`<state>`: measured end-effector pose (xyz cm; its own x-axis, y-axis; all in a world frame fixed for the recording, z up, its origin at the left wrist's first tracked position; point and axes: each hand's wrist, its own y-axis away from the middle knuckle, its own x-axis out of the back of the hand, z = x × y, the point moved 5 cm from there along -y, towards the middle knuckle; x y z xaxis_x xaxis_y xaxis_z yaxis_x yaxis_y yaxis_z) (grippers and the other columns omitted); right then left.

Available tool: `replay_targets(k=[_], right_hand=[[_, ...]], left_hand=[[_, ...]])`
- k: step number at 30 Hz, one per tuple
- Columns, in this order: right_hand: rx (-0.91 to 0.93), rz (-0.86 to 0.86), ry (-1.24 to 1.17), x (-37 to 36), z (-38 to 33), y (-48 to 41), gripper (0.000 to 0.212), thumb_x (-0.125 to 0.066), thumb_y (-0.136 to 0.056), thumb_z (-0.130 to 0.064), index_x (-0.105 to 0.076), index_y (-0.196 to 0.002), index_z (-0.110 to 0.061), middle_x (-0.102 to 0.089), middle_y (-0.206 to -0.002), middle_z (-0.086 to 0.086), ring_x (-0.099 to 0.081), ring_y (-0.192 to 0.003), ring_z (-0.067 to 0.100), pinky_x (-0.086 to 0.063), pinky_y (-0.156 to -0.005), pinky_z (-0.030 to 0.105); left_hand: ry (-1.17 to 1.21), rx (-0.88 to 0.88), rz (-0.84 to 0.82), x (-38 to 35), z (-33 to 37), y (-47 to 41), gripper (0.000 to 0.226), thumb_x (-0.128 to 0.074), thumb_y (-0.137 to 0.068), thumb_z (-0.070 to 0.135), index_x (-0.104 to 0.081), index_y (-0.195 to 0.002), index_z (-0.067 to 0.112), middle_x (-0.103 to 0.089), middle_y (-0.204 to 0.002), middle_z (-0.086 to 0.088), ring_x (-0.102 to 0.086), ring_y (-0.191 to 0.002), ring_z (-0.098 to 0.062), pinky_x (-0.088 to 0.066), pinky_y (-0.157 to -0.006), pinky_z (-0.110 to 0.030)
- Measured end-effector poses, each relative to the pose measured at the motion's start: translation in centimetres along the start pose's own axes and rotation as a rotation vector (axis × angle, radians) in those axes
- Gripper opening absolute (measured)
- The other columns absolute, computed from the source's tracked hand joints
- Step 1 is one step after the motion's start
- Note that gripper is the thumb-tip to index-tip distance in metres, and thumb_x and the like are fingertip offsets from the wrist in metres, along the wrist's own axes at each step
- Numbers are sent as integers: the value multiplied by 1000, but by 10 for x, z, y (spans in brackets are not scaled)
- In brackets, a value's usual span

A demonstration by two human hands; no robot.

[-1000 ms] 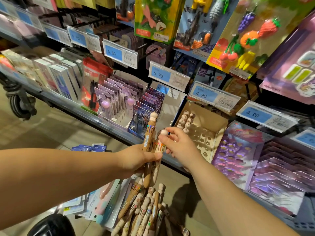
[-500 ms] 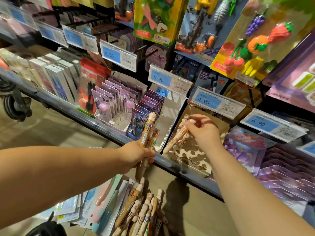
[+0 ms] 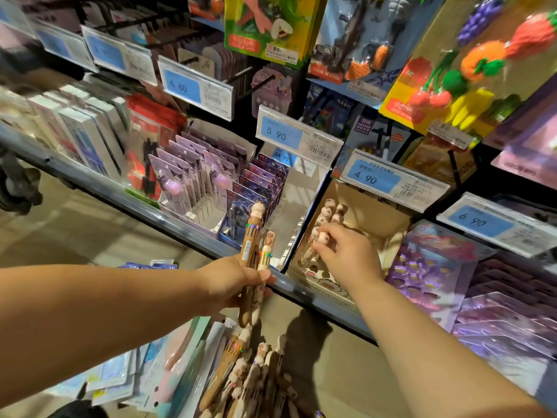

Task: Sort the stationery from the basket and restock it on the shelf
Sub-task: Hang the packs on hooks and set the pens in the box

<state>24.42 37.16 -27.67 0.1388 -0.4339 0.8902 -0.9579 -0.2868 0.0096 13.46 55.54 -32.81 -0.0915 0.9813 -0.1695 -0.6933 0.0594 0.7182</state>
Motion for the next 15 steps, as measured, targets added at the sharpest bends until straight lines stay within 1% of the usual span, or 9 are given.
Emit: replay_targets(k=[3,5,7,9,10,11,13,14,15], right_hand=[[49,-19,107,-9,0,3,33,-64,-88,-43,-63,-121,-36,-66,-115,-7,-56,-108,21,-45,-86,33],[67,-37,137,-14,-1,3,38,-63,-89,-46,-62,-125,-35,-61,-116,-8,-52,-109,21,-40,-83,30],[50,-71,118,-15,-2,3,48,-61,-87,-53,-58,-131,-34,-54,-113,-8,-49,-109,20,-39,-82,30],[22,-63,113,-11,-3,2,53,-54,-89,-57,-53,-136,-33,-53,-112,-3,-49,-109,21,-41,-83,32],[8,-35,104,-8,-4,2,51,-50,-92,-55,-53,-136,-31,-54,-113,1,-49,-109,23,-41,-84,33],[0,1,56,-5,-6,3,46,-48,-94,-52,-56,-133,-29,-55,-112,3,-50,-109,23,-41,-84,33],[42,40,-152,-2,-15,6,34,-51,-97,-39,-65,-122,-21,-59,-110,3,-53,-105,19,-42,-86,29],[54,-5,-278,-3,-21,8,30,-52,-98,-33,-68,-118,-17,-61,-109,0,-54,-103,15,-42,-88,27],[41,-94,-388,-7,-28,10,29,-51,-99,-29,-68,-117,-15,-63,-109,-3,-55,-99,10,-43,-88,25]], left_hand=[[-10,-5,-16,-1,0,-1,31,-70,-86,17,-59,-114,9,-70,-116,-14,-67,-105,-27,-49,-60,-29],[-13,-19,-24,-3,0,-1,43,-75,-76,21,-59,-114,10,-68,-119,-16,-65,-112,-31,-48,-61,-29],[-5,-23,-53,-7,0,-1,50,-76,-74,20,-58,-119,8,-70,-115,-15,-69,-104,-26,-48,-63,-27],[19,-14,-94,-13,-1,1,42,-69,-86,12,-56,-124,4,-75,-100,-9,-72,-91,-18,-50,-64,-25],[42,-6,-120,-16,-1,2,37,-65,-90,10,-55,-125,3,-76,-96,-6,-72,-87,-16,-52,-66,-24],[62,-2,-145,-19,-1,4,32,-63,-92,8,-55,-123,4,-76,-96,-5,-73,-85,-16,-53,-72,-26],[90,-2,-196,-25,1,8,21,-59,-93,5,-57,-113,7,-76,-96,-5,-73,-81,-16,-52,-85,-30],[102,-2,-224,-28,2,10,17,-59,-93,4,-57,-109,8,-76,-95,-5,-73,-80,-17,-51,-89,-32],[113,-2,-251,-30,3,11,14,-59,-91,4,-58,-105,8,-76,-93,-6,-72,-79,-17,-51,-91,-34]])
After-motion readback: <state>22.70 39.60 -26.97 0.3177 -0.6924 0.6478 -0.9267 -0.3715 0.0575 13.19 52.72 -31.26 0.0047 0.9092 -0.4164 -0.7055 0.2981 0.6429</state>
